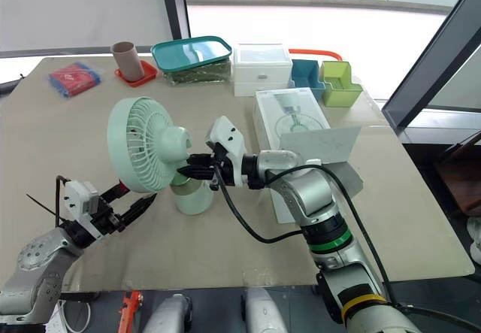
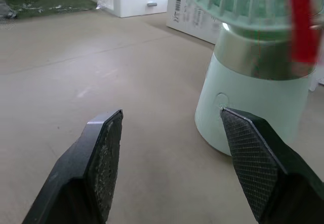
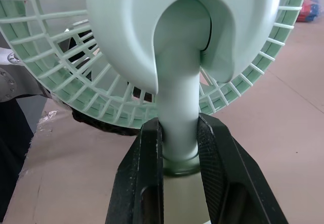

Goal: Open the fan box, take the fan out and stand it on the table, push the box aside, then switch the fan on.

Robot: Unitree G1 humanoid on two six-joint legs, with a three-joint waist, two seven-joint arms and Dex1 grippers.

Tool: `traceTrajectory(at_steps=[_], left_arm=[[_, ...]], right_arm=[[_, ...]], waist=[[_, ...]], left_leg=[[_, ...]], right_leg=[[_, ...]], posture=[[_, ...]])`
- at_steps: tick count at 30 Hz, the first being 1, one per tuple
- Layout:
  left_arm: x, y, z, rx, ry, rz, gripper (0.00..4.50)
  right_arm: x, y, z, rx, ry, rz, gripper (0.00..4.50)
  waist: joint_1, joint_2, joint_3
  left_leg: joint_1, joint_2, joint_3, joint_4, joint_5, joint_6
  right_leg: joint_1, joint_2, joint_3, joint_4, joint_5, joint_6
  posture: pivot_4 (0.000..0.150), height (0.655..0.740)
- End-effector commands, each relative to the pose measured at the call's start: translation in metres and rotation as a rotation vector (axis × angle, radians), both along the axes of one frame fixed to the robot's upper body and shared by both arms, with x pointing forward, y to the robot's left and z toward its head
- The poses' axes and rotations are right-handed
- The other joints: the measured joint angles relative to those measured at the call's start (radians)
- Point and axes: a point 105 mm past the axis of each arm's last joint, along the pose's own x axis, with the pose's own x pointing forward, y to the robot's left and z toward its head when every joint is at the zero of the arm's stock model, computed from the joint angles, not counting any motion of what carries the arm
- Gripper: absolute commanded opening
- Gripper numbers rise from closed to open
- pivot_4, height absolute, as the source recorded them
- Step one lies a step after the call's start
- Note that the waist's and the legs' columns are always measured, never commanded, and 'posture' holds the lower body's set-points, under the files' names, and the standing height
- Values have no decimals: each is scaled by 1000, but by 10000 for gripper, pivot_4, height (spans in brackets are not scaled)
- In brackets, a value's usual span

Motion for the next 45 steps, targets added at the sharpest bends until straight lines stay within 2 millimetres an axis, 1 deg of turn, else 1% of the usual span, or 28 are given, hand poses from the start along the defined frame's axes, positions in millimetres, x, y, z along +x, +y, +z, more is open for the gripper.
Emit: traceTrajectory(at_steps=[1,5,8,10,11,12,13,14,15,20,23,26,29,31,32,34,36,37,38,39,41,42,44,45], left_arm=[[3,5,8,19,-1,39,33265],[3,-3,10,1,9,-1,33265],[4,-7,10,17,8,-12,33265],[10,-3,8,51,-2,45,33265],[12,-2,6,71,12,63,33265],[14,-1,0,131,28,72,33265],[14,0,-1,137,22,75,33265],[10,-4,2,103,7,35,33265],[8,-6,4,69,-4,1,31257],[5,-5,4,53,-10,-39,31257],[5,-3,3,49,-7,-38,31257],[6,2,-5,85,36,-1,31257],[-3,-1,-1,31,13,-56,31257],[-4,1,0,15,15,-39,31257],[1,7,-2,34,21,19,31257],[3,16,3,-4,0,65,31257],[-1,19,13,-76,-58,54,31257],[3,25,16,-68,-73,123,26316],[7,31,16,-71,-69,189,25229],[8,36,11,-31,-51,252,23879],[3,35,11,-43,-59,260,23879],[-2,32,12,-55,-63,229,21429],[-3,38,12,-49,-50,278,21429],[-8,37,10,-39,-33,255,21429]], right_arm=[[-4,1,21,59,-70,26,4188],[-5,1,21,57,-70,29,4188],[-4,2,22,58,-71,29,4188],[-4,2,22,59,-71,28,4188],[-4,2,22,60,-72,26,4188],[-4,3,22,62,-71,27,4188],[-5,3,22,62,-71,28,4188],[-5,3,22,63,-72,29,4188],[-5,4,22,64,-71,30,4188],[-5,4,22,67,-71,29,4188],[-5,4,22,68,-72,27,4188],[-5,4,22,67,-74,27,4188],[-5,4,22,65,-73,26,4188],[-4,3,21,66,-72,27,4188],[-4,3,21,64,-72,25,4188],[-4,3,20,64,-70,22,4188],[-4,3,20,63,-70,19,4188],[-4,3,20,64,-68,20,4188],[-4,3,20,64,-68,21,4188],[-4,3,19,64,-66,20,4188],[-5,3,19,61,-66,19,4188],[-5,2,19,61,-65,19,4188],[-5,2,19,61,-63,20,4188],[-5,2,19,59,-62,21,4188]], waist=[[0,0,0],[0,0,0],[0,0,0],[0,0,0],[0,0,0],[0,0,0],[-1,0,0],[-1,0,0],[-1,0,0],[0,0,0],[0,0,0],[0,0,0],[-1,0,0],[0,0,0],[0,0,0],[0,0,0],[0,0,0],[0,0,0],[0,0,0],[1,0,0],[-1,0,0],[-1,0,0],[0,0,0],[0,0,0]], left_leg=[[0,0,0,0,0,0],[0,0,0,0,0,0],[0,0,0,0,0,0],[0,0,0,0,0,0],[0,0,0,0,0,0],[0,0,0,0,0,0],[0,0,0,0,0,0],[0,0,0,0,0,0],[0,0,0,0,0,0],[0,0,0,0,0,0],[0,0,0,0,0,0],[0,0,0,0,0,0],[0,0,0,0,0,0],[0,0,0,0,0,0],[0,0,0,0,0,0],[0,0,0,0,0,0],[0,0,0,0,0,0],[0,0,0,0,0,0],[0,0,0,0,0,0],[0,0,0,0,0,0],[0,0,0,1,0,0],[0,0,0,0,0,0],[0,0,0,0,0,0],[0,0,0,0,0,0]], right_leg=[[0,0,0,0,0,0],[0,0,0,0,0,0],[0,0,0,0,0,0],[0,0,0,0,0,0],[0,0,0,0,0,0],[0,0,0,0,0,0],[0,0,0,0,0,0],[0,0,0,0,0,0],[0,0,0,0,0,0],[0,0,0,0,0,0],[0,0,0,0,0,0],[0,0,0,0,0,0],[0,0,0,0,0,0],[0,0,0,0,0,0],[0,0,0,0,0,0],[0,0,0,0,0,0],[0,0,0,0,0,0],[0,0,0,0,0,0],[0,0,0,0,0,0],[0,0,0,0,0,0],[0,0,0,0,0,0],[0,0,0,0,0,0],[0,0,0,0,0,0],[0,0,0,0,0,0]], posture=[[1500,7400],[1500,7400],[1500,7400],[1500,7400],[1500,7400],[1500,7400],[1500,7400],[1500,7400],[1500,7400],[1500,7400],[1500,7400],[1500,7400],[1500,7400],[1500,7400],[1500,7400],[1500,7400],[1500,7400],[1500,7400],[1500,7400],[1500,7400],[1500,7400],[1500,7400],[1500,7400],[1500,7400]])
